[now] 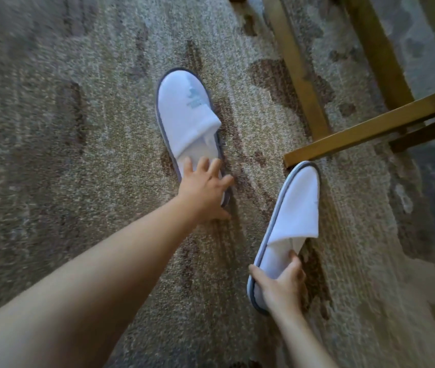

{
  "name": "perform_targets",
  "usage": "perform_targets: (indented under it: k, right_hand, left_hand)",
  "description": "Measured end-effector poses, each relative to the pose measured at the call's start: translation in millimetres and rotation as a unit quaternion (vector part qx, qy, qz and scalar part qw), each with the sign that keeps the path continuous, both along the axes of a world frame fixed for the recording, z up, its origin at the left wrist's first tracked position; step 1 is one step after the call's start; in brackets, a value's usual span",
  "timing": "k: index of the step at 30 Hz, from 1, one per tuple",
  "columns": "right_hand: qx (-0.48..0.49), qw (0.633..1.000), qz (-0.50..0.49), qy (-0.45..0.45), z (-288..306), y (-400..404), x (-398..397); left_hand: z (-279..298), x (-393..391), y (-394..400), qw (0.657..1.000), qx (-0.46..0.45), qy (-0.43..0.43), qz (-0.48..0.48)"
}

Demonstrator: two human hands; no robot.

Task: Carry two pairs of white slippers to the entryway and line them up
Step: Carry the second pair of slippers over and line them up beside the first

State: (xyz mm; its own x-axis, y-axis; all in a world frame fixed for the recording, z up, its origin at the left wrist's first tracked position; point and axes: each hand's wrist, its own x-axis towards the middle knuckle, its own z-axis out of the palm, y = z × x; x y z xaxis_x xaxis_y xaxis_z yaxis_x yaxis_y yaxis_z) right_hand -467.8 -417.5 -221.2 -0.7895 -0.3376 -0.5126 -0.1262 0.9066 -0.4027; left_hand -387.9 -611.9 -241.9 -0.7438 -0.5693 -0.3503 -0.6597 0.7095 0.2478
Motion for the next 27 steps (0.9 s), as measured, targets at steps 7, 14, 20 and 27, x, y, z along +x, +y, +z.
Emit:
perform_targets:
  k: [7,14,20,27]
  right_hand:
    - [-0.035,0.999,0.038,-0.014,0,-3,40]
    - [-0.056,0.995,0.077,-0.026,11,-29,45]
    - [-0.065,0.991,0.071,-0.088,26,-50,43]
    - [-0.189,0.958,0.093,-0.193,131,-95,72]
  left_hand:
    - [-4,77,42,0.99,-0.013,0.105,0.089]
    - [-5,67,29,0.929,0.077,0.074,0.354]
    - [17,74,22,0.924,0.096,0.05,0.366]
    - [131,134,20,0.86,0.169,0.156,0.455]
